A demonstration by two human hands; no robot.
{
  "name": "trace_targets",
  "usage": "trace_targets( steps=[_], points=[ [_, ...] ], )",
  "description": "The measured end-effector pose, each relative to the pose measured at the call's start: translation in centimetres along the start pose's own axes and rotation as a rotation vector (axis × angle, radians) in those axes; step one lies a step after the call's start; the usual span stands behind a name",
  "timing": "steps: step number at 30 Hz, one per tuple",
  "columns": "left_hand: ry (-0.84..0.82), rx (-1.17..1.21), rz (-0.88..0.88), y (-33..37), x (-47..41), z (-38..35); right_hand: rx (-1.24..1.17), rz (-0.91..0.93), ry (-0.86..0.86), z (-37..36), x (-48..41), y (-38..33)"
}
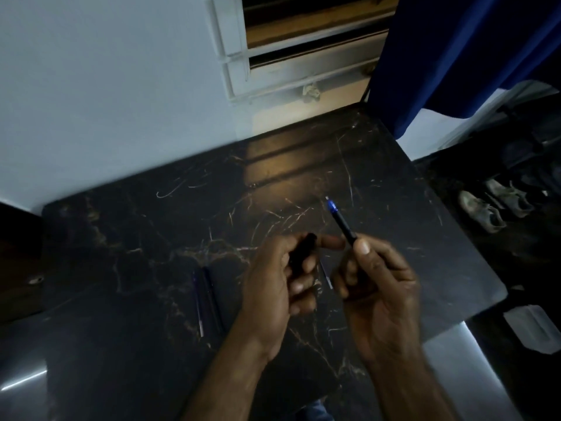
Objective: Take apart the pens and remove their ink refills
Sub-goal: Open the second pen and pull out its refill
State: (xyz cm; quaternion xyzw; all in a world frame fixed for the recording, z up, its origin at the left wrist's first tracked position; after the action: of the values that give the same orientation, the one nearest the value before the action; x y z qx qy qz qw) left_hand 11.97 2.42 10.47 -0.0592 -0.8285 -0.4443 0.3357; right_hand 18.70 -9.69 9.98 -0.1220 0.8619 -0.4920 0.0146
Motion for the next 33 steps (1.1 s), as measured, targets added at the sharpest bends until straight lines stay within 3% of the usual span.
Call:
trace_targets(
  steps=[4,8,16,28,33],
  points=[
    [0.004,0.051,-0.246,3.4,-0.4,-1.0,0.001,0.103,-0.004,-0.5,-1.0,-2.2],
    [0.008,0.127,-0.366,7.0,-0.2,-1.6,0.025,0.202,-0.037,-1.4,-1.7,-4.4],
    [-0.005,0.128,-0.443,10.0,0.3,-2.2,0.176,0.364,-0.13,-2.1,-1.6,-6.6],
    [-0.014,-0.342,-0.587,9.7,-0.1,-1.7,0.402,0.489,-0.171,-2.5,-1.3,-6.1],
    [-0.051,-0.216,-0.552,9.2,-0.6,-2.2,0.387,0.554,-0.132,-3.8,-0.6,-5.6]
  ],
)
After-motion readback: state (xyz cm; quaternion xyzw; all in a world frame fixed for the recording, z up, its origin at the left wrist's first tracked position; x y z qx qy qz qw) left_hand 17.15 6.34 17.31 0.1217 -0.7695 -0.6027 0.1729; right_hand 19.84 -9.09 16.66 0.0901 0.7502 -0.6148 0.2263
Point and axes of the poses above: each hand's wrist, its own x-axis away from the middle knuckle, its own z-axis out of the back of the hand, y = z × x, the point moved 6 cm from there along -x, towards the middle knuckle, and after that the axes turned 12 degrees about z, right-handed, at the moved point
